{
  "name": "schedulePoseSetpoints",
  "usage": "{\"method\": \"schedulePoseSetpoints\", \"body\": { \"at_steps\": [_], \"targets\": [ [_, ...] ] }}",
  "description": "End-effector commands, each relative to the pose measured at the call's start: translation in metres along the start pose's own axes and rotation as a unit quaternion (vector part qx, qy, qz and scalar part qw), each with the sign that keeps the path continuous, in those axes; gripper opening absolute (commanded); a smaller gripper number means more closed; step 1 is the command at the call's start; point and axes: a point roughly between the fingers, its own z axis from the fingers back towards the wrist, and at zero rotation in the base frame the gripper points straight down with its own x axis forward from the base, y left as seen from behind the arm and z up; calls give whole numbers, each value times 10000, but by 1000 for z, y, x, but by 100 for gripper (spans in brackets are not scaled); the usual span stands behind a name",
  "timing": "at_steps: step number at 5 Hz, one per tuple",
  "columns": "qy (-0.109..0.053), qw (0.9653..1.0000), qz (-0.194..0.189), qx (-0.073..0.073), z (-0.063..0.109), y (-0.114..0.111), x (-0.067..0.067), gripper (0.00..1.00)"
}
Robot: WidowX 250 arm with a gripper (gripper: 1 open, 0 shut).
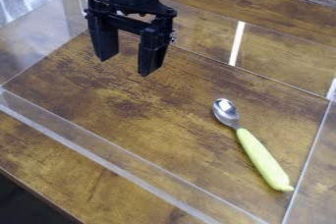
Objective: Put the mushroom in the silver pot
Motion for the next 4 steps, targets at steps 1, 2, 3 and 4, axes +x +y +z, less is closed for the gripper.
{"method": "schedulePoseSetpoints", "body": {
  "at_steps": [1,2,3,4],
  "targets": [
    [218,9997,-124,-28,-21,-3,1,100],
    [388,9991,-188,-59,-40,-9,3,100],
    [255,9966,765,-164,-45,-47,18,100],
    [66,9835,1786,-276,-48,-89,40,100]
  ]
}}
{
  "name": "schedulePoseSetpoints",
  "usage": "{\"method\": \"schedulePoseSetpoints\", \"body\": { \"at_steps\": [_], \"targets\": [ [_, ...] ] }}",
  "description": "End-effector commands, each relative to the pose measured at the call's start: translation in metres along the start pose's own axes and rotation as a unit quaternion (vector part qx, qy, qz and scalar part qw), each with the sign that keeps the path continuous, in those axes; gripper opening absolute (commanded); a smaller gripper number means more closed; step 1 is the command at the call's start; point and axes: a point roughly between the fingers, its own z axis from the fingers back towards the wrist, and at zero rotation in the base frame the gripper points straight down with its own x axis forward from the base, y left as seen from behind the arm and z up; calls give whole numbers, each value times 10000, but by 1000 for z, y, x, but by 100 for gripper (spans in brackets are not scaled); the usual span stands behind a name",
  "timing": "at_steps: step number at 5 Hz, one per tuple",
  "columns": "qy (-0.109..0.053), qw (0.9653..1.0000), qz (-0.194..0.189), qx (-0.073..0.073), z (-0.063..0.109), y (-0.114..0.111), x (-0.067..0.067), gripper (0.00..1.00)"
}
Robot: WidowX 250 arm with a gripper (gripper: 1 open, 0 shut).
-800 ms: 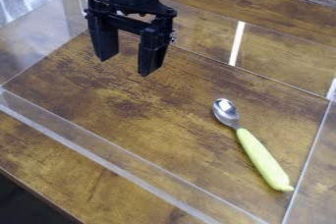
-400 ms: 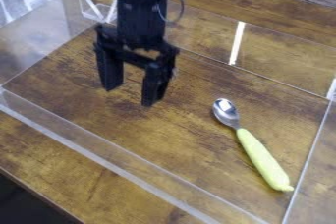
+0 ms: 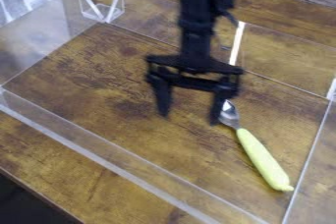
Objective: Put the mushroom in the silver pot
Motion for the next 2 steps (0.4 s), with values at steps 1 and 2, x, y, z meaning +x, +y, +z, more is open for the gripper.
{"method": "schedulePoseSetpoints", "body": {
  "at_steps": [1,2],
  "targets": [
    [-463,9971,510,-324,14,-38,26,100],
    [-616,9928,932,-437,11,-49,54,100]
  ]
}}
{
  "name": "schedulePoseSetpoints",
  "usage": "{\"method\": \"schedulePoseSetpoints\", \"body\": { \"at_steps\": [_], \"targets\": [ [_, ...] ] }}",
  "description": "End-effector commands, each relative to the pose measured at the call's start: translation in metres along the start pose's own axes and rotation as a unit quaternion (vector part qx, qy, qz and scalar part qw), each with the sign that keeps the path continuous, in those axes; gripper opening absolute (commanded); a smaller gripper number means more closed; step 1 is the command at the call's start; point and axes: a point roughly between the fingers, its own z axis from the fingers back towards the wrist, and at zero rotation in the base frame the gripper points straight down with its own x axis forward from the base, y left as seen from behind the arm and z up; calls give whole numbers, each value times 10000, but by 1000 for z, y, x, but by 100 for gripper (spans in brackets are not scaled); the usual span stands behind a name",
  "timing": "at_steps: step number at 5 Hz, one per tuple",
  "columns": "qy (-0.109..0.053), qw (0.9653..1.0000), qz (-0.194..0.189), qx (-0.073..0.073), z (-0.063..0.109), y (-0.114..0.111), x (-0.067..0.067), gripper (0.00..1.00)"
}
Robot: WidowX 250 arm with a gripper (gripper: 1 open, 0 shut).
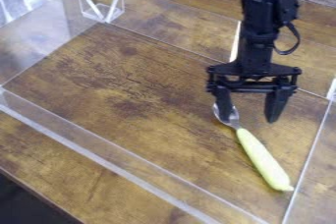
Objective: Put the mushroom in the silver pot
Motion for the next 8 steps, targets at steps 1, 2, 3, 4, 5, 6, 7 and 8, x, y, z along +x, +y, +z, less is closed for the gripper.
{"method": "schedulePoseSetpoints", "body": {
  "at_steps": [1,2,3,4,5,6,7,8],
  "targets": [
    [-336,9990,143,-256,18,-2,19,100],
    [-356,9989,194,-248,12,4,27,100],
    [-382,9988,181,-245,8,-5,29,100],
    [-425,9986,168,-257,6,-14,31,100],
    [-451,9986,124,-230,6,-22,31,100],
    [-457,9987,131,-205,7,-16,41,100],
    [-459,9986,162,-183,7,-8,51,100],
    [-461,9988,99,-157,9,1,59,100]
  ]
}}
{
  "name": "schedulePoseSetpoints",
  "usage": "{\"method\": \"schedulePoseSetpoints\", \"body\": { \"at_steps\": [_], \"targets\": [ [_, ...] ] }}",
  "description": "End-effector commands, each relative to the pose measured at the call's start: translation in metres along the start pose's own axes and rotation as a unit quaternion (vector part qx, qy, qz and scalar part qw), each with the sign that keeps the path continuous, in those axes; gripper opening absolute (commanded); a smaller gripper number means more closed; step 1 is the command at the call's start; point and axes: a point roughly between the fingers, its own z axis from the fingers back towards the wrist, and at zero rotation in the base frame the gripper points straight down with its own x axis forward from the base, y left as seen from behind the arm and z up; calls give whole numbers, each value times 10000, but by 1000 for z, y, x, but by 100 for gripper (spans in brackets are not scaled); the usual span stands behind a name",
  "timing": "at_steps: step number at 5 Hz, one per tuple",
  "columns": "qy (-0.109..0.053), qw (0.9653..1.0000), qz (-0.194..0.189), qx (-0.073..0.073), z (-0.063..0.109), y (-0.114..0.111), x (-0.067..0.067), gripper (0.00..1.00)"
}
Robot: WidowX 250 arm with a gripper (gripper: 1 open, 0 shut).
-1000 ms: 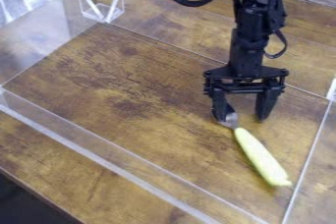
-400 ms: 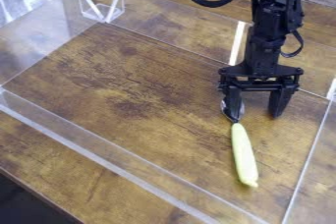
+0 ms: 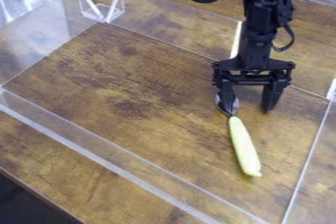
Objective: Put the mushroom in the silver pot
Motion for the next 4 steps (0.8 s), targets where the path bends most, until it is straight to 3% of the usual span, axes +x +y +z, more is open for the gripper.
{"method": "schedulePoseSetpoints", "body": {
  "at_steps": [1,3,4],
  "targets": [
    [-224,9997,-12,-117,21,9,22,100],
    [-190,9993,318,-62,21,12,33,100],
    [-149,9990,418,-39,21,11,28,100]
  ]
}}
